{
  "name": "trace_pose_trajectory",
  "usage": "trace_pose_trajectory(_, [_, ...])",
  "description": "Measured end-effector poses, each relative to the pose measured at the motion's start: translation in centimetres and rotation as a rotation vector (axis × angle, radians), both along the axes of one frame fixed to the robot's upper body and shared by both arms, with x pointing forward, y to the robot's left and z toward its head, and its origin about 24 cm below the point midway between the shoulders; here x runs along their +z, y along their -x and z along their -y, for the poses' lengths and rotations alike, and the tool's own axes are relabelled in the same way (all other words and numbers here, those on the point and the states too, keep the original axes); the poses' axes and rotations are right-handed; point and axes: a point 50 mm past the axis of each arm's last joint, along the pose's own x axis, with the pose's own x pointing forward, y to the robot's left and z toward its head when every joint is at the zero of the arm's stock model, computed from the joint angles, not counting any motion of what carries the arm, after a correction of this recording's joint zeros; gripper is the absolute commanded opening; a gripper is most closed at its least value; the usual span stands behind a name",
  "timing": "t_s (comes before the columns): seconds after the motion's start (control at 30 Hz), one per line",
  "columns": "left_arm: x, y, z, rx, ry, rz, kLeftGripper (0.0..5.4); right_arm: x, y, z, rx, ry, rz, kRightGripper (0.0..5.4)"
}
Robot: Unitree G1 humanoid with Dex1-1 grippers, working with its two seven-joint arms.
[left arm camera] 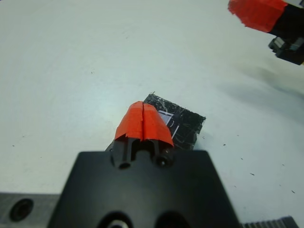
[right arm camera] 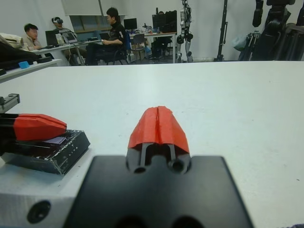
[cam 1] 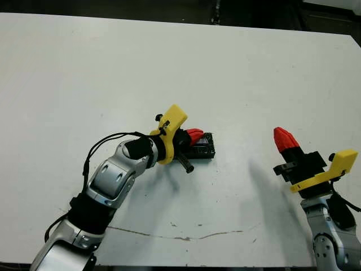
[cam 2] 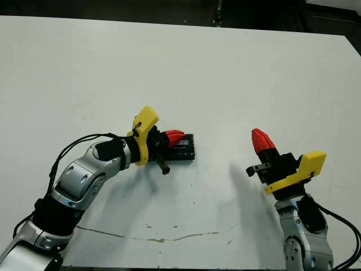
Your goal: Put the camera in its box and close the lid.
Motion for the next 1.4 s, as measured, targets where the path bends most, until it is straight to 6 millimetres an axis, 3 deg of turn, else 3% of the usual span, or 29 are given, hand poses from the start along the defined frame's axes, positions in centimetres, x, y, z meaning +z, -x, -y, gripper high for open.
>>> trace_pose_trajectory(0.57, [-0.8, -0.2, 0.9, 0.056, -0.012, -0.039, 0.02, -0.2, 0.0, 0.0, 0.009, 0.0, -0.008, 0.0])
trace_pose_trajectory(0.8, [-0.7, 1.5, 0.6, 0.004, 0.056, -0.013, 0.02, -0.2, 0.0, 0.0, 0.01, -0.001, -0.01, 0.0])
trace_pose_trajectory(1.1, [-0.6, 3.3, -1.7, 0.054, 0.13, -0.056, 0.02, -0.3, 0.0, 0.0, 0.01, -0.001, -0.011, 0.0])
trace_pose_trajectory(1.4, [2.5, 3.7, -6.0, 0.222, 0.317, 0.203, 0.02, 0.3, 0.1, -0.8, 0.039, -0.024, 0.017, 0.0])
